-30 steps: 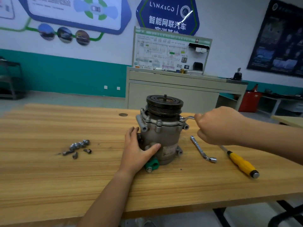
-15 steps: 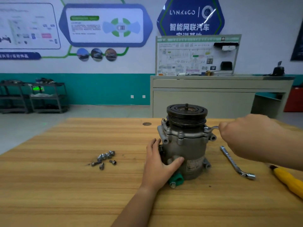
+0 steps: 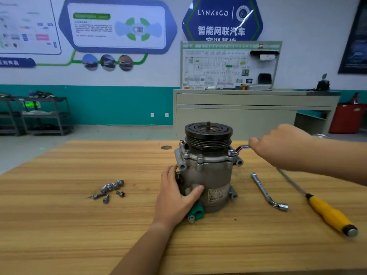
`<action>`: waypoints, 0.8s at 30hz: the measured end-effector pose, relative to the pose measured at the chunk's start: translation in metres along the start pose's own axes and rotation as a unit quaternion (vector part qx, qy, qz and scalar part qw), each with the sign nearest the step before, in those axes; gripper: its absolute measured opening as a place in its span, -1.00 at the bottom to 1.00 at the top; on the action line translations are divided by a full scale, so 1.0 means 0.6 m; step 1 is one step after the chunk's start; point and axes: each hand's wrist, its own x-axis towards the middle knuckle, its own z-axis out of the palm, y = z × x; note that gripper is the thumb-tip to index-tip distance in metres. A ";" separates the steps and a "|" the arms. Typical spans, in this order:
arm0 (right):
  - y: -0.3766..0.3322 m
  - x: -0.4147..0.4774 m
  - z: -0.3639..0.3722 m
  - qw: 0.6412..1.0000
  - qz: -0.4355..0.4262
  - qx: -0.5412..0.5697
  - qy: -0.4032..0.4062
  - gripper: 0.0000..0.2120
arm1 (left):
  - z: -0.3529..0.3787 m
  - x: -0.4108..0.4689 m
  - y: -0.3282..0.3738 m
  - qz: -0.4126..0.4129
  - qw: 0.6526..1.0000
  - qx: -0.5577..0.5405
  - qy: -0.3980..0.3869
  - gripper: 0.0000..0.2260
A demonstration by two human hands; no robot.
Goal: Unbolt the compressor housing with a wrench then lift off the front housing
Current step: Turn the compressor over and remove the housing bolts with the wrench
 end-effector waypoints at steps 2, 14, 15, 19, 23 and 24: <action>0.003 0.028 0.000 1.000 0.014 0.009 0.020 -0.79 | -0.001 -0.001 0.000 -0.002 1.000 0.002 -0.004 -0.12; -0.004 0.011 0.033 0.913 0.207 0.321 0.144 -0.77 | -0.001 -0.001 0.004 -0.006 1.000 -0.005 -0.012 -0.15; -0.001 -0.004 0.031 0.893 0.206 0.376 0.136 -0.78 | -0.001 -0.001 0.004 -0.009 1.000 -0.006 -0.016 -0.15; 0.000 -0.059 0.005 0.888 0.141 0.438 0.017 -0.86 | -0.004 -0.004 0.005 -0.012 1.000 0.004 -0.024 -0.16; -0.021 -0.067 -0.005 0.928 0.114 0.355 0.015 -0.87 | -0.005 -0.005 0.006 -0.002 0.999 0.034 -0.020 -0.20; -0.026 -0.063 -0.004 0.934 0.112 0.338 0.024 -0.84 | -0.005 -0.004 0.005 -0.003 0.999 0.038 -0.020 -0.19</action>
